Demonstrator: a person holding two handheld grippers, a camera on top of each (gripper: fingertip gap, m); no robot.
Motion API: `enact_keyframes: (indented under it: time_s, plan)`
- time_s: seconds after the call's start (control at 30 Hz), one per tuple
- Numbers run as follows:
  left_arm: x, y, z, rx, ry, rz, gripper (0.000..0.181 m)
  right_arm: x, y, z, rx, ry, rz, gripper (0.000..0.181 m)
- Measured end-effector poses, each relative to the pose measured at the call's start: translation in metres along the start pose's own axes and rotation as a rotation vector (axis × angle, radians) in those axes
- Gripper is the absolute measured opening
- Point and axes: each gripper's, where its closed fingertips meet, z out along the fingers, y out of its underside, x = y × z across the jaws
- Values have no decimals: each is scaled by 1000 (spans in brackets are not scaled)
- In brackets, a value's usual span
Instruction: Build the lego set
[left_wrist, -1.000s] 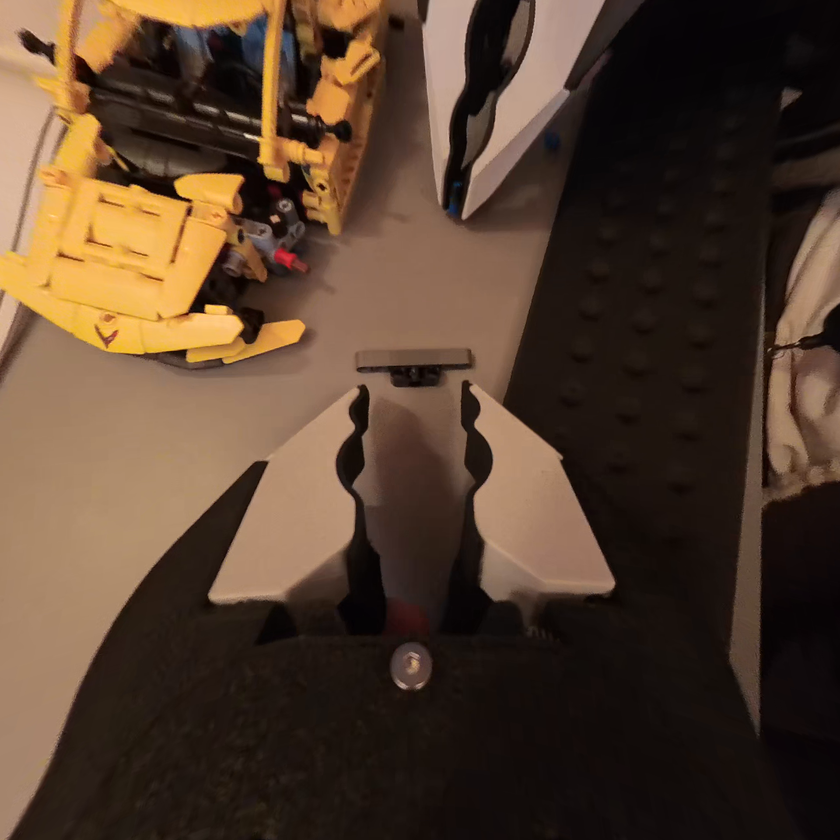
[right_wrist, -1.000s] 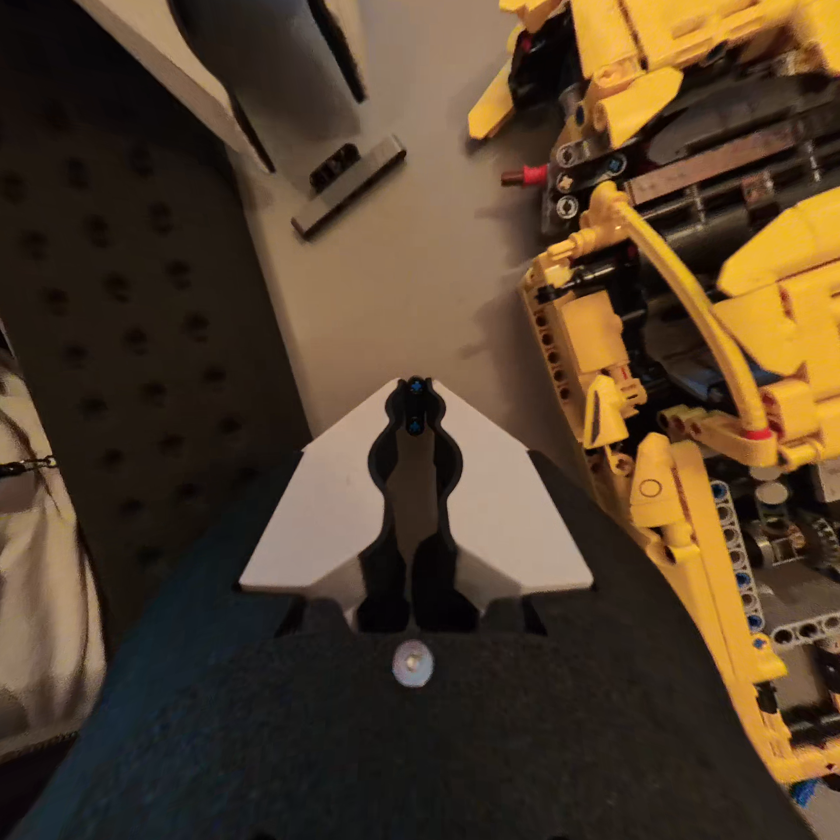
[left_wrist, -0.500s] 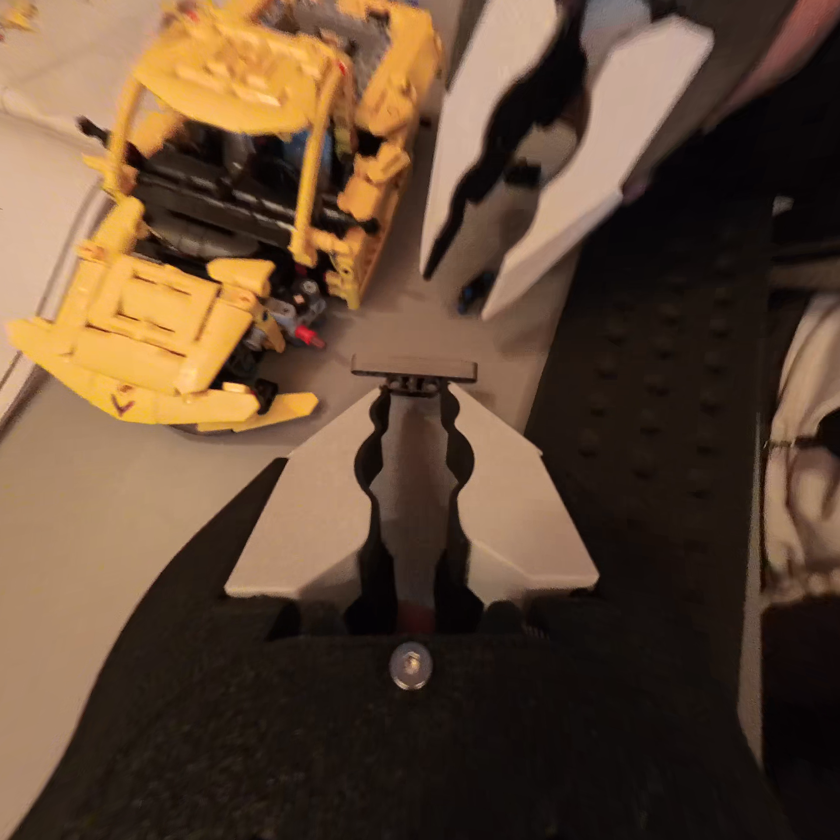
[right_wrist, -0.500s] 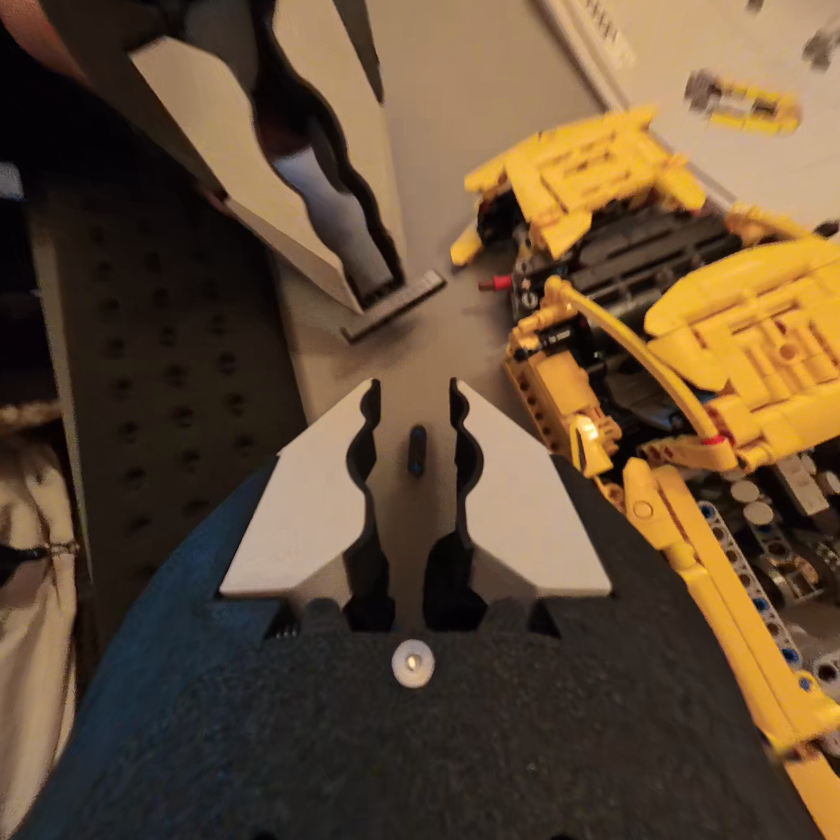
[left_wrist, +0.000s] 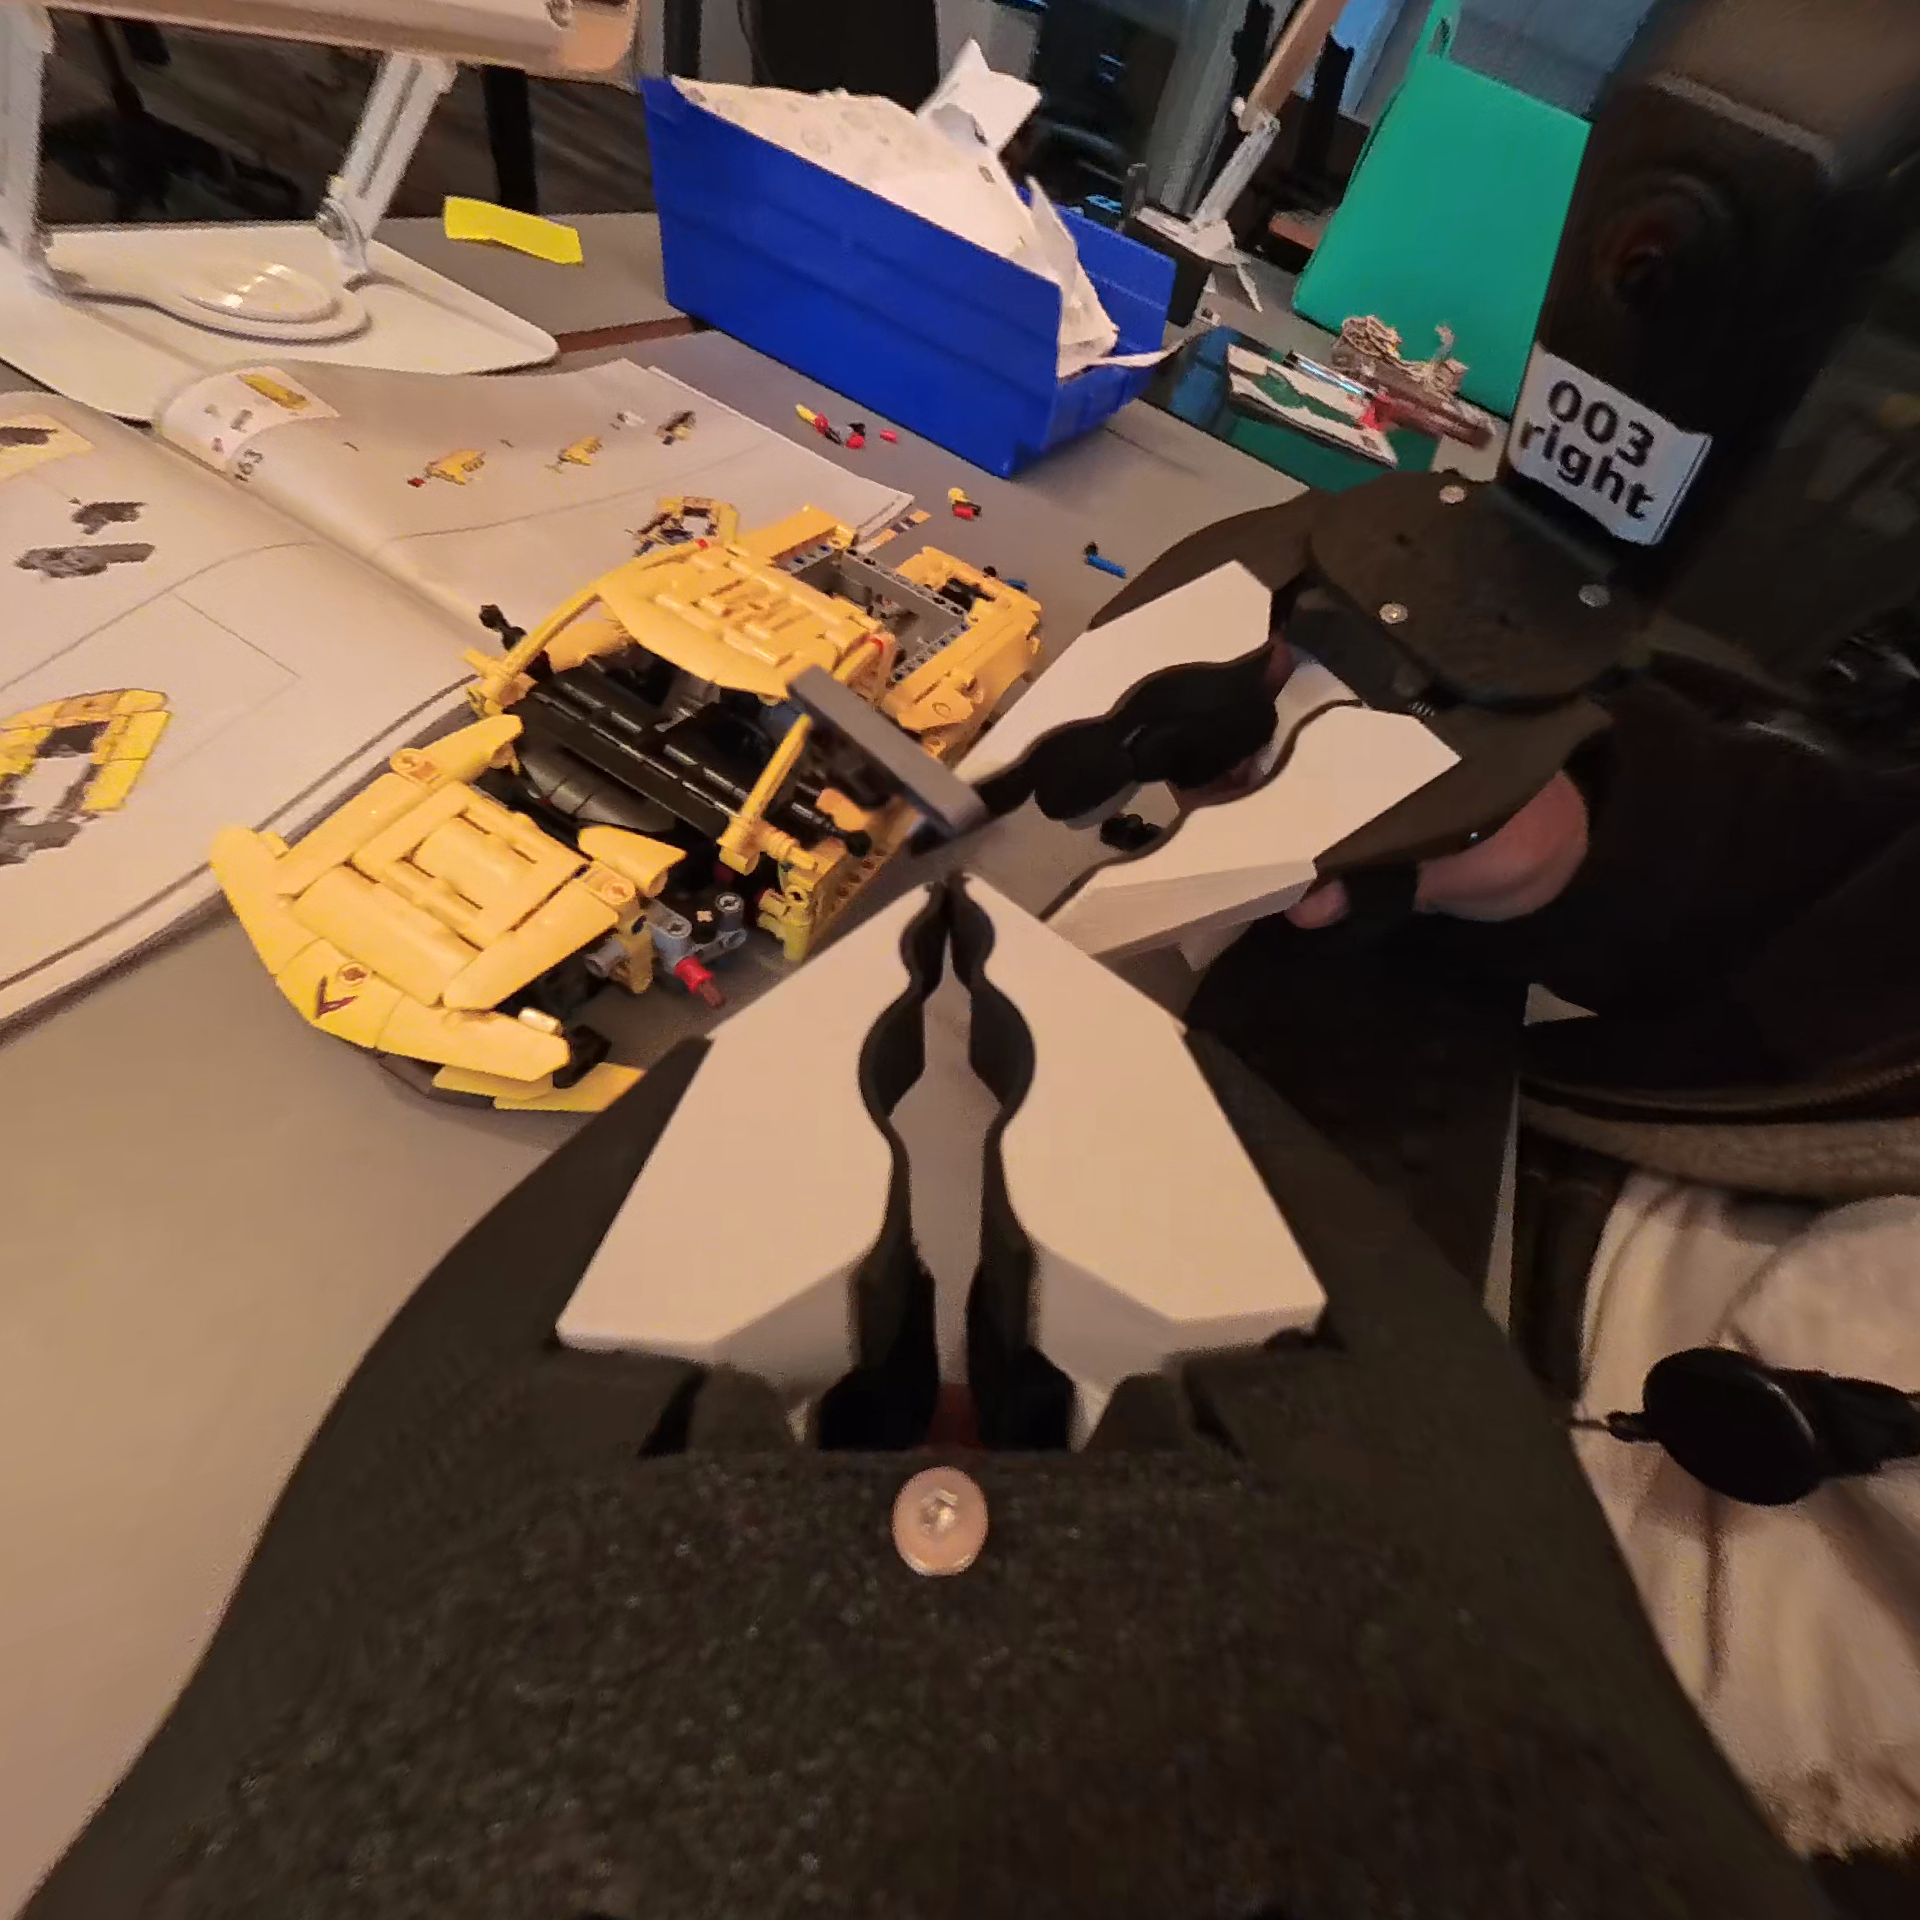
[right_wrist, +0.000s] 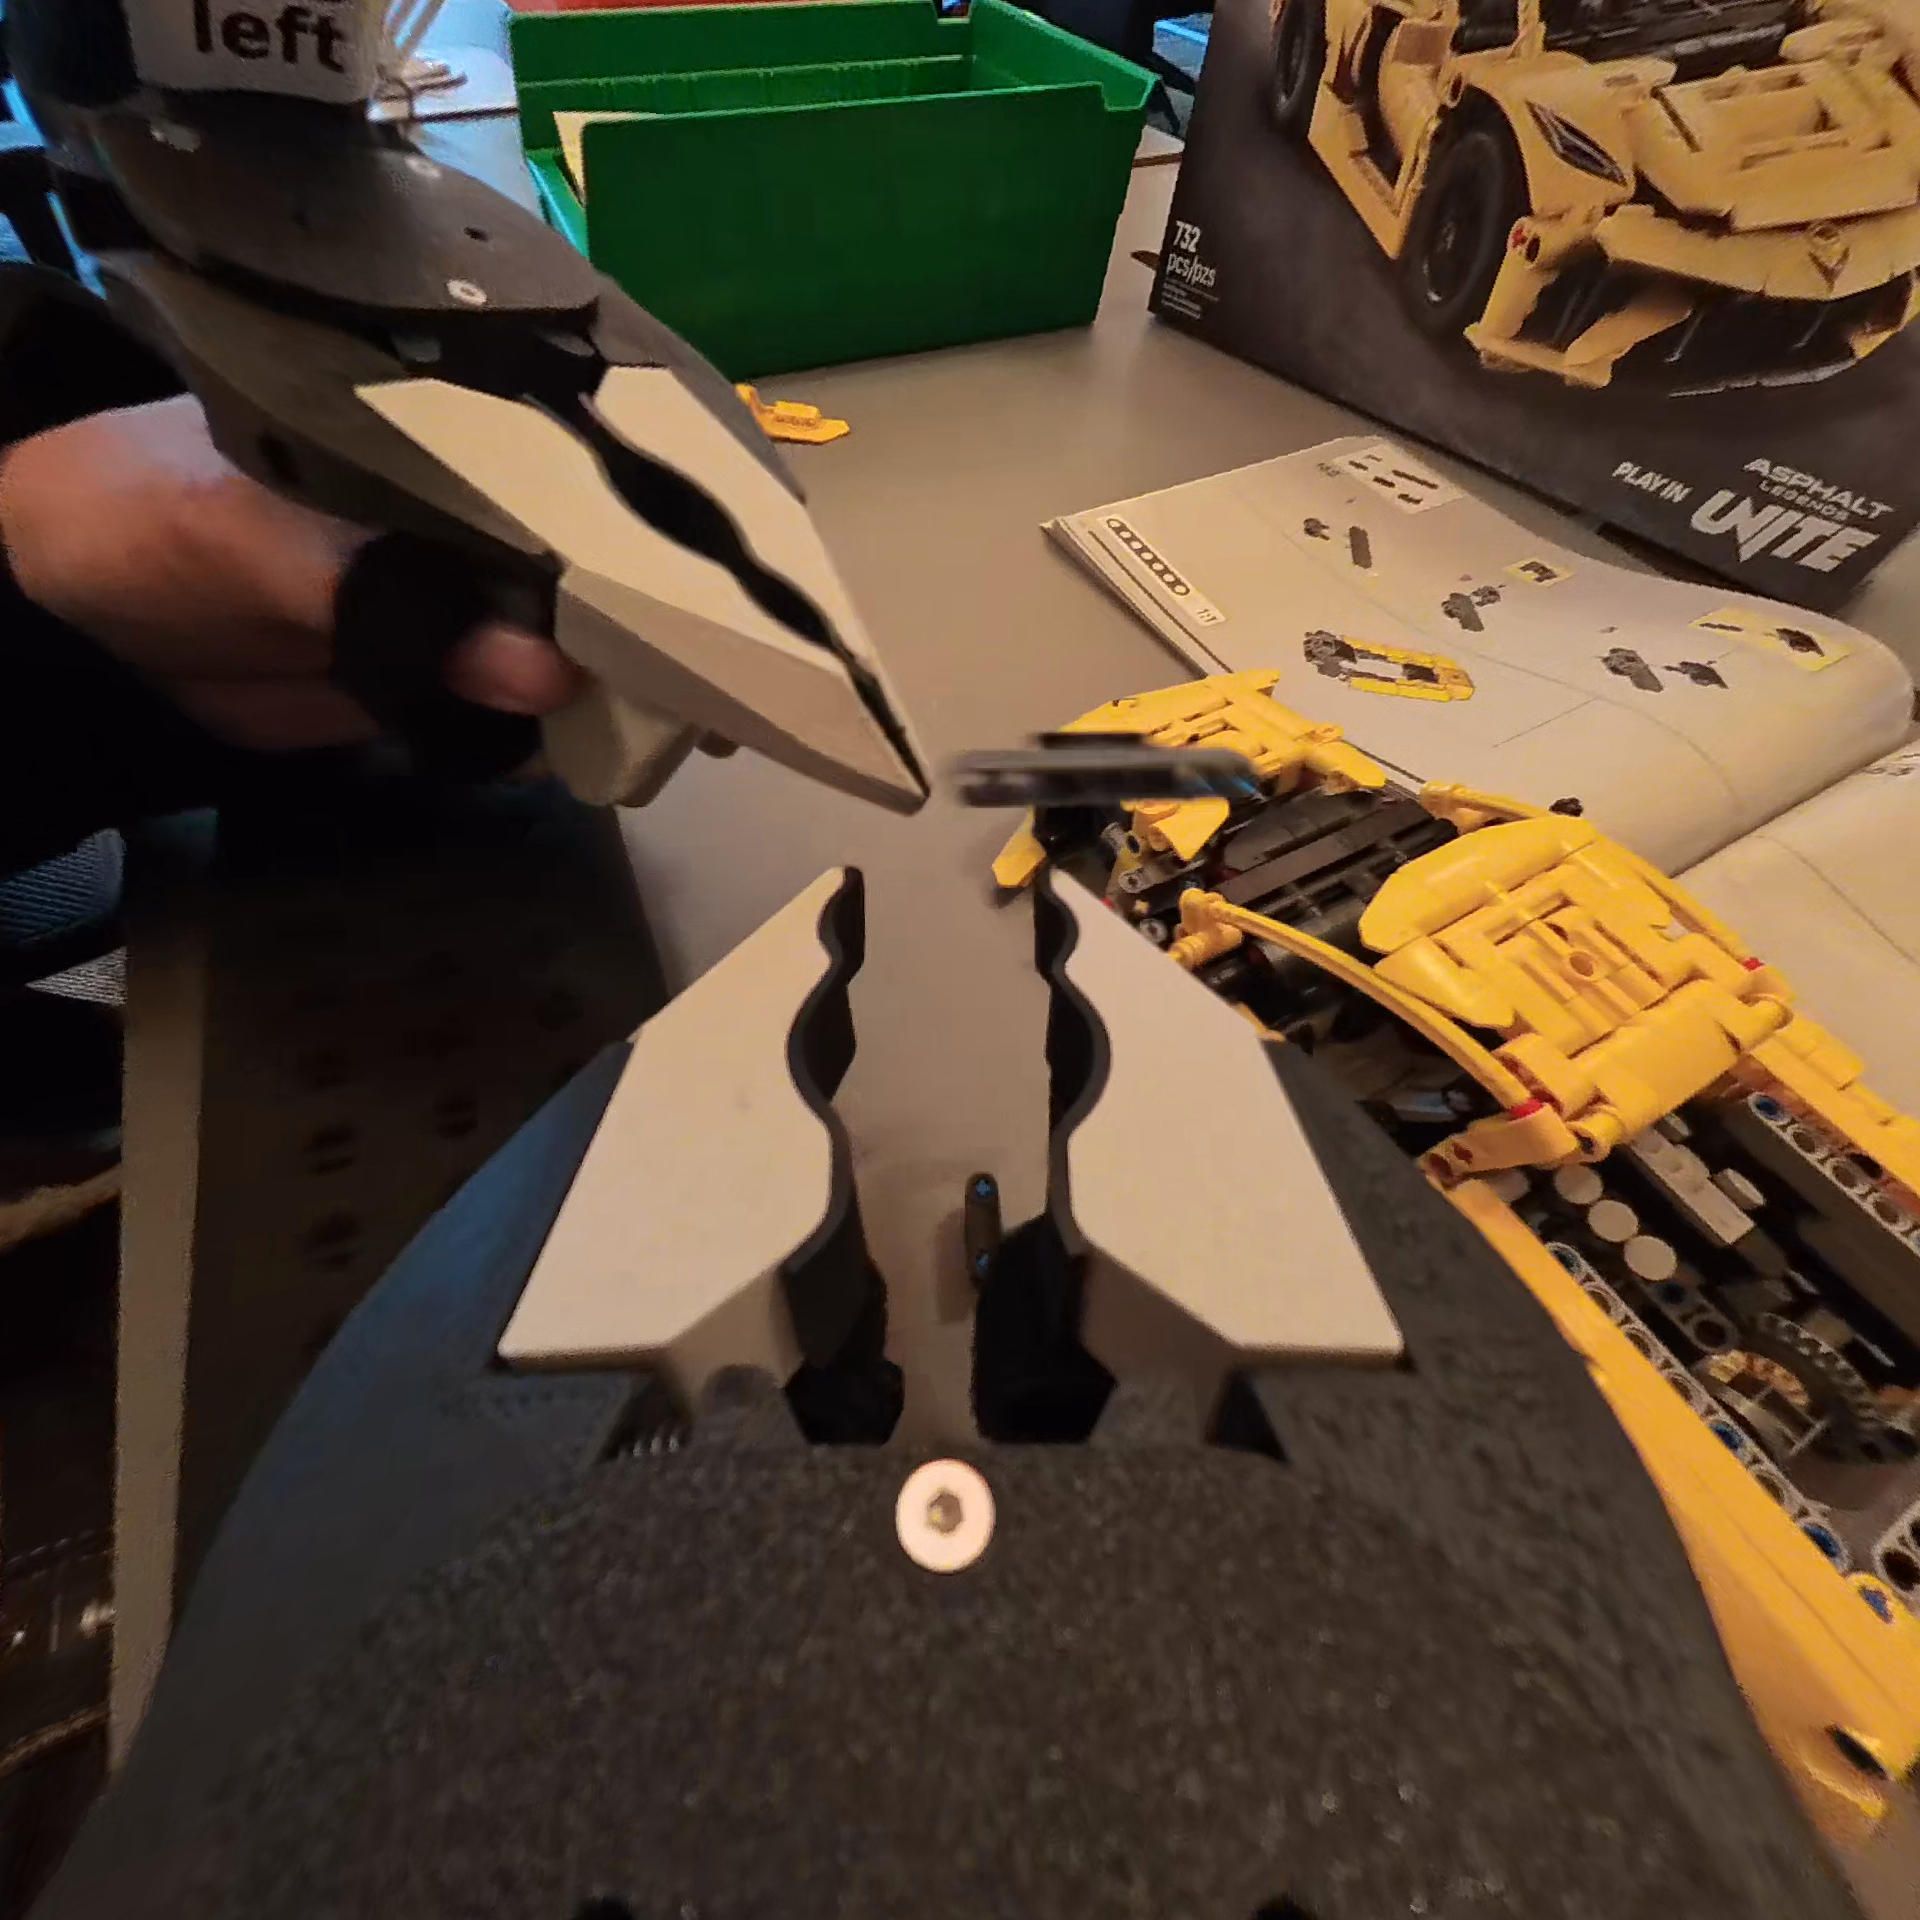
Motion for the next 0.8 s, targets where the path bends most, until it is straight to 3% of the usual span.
enact_keyframes:
  time_s: [0.07,0.13,0.3,0.47,0.73,0.8]
  plan:
    - [2,-2,-2,23,-15,5,0,0,-1,-1,2,-2,19,27]
    - [1,0,-3,23,-36,9,0,2,10,0,-53,9,41,11]
    - [-13,16,-12,-46,-135,47,0,17,23,-8,-92,39,104,18]
    - [-36,37,-21,-173,-246,140,1,12,46,5,-218,-22,130,28]
    - [-31,34,-20,-142,-229,227,5,4,71,31,-429,2,4,30]
    - [-32,29,-23,-105,-248,243,7,5,70,32,-425,17,-15,20]
